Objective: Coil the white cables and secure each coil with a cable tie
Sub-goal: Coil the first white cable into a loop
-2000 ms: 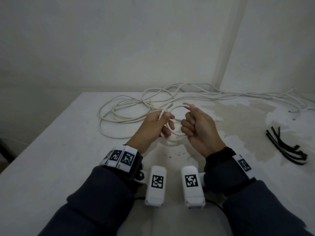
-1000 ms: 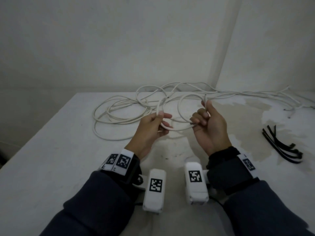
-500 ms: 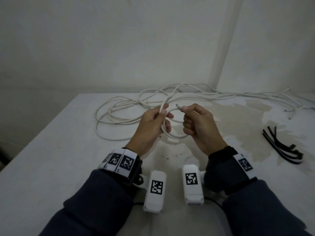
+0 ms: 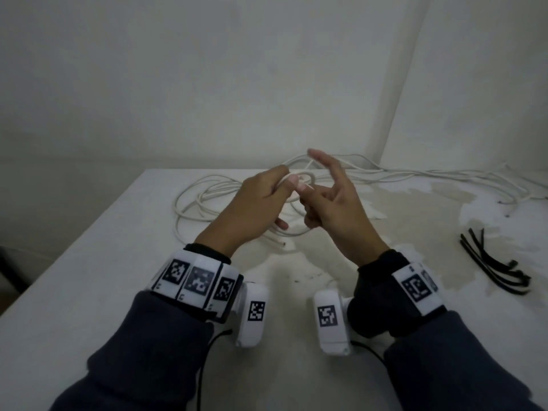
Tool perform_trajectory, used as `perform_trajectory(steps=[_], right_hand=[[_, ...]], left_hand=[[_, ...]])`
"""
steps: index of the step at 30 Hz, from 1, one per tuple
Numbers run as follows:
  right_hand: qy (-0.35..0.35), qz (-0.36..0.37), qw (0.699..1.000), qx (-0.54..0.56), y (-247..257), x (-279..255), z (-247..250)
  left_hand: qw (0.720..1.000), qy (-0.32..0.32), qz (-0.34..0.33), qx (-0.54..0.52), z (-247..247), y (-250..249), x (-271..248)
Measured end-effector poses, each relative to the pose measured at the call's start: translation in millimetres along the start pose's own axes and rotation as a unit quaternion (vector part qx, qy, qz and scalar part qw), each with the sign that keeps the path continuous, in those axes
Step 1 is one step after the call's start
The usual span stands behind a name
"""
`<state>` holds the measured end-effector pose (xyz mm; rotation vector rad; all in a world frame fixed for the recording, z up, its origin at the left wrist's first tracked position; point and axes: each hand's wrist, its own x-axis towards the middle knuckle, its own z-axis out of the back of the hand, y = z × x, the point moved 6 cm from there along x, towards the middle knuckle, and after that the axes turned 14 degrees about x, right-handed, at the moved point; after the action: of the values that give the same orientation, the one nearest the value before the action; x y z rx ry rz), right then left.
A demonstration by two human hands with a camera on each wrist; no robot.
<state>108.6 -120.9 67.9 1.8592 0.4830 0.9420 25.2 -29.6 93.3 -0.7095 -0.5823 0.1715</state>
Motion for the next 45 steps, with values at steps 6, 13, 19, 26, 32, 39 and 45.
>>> perform_trajectory(steps=[6,13,19,26,32,39,45], right_hand=[[-0.002,0.087,0.979,-0.184,14,9,-9],[-0.010,0.185,0.878,-0.442,27,5,2],[0.079,0.093,0.966,-0.226,17,5,3],[0.064,-0.030,0.996,0.053,-6,-8,1],[0.106,-0.130,0.961,0.219,-15,-13,-7],[0.079,-0.164,0.954,0.239,-19,-12,-8],[-0.014,-0.156,0.960,0.231,-21,-10,5]], left_hand=[[0.998,-0.013,-0.024,0.061,11,6,1],[0.994,-0.015,-0.036,0.103,11,6,3],[0.999,0.001,-0.021,-0.041,-2,13,3],[0.968,0.030,0.070,-0.239,-21,11,0],[0.942,0.057,0.122,-0.307,-29,13,-1],[0.940,0.047,0.132,-0.311,-37,14,-3],[0.969,0.044,0.132,-0.205,-39,21,-1]])
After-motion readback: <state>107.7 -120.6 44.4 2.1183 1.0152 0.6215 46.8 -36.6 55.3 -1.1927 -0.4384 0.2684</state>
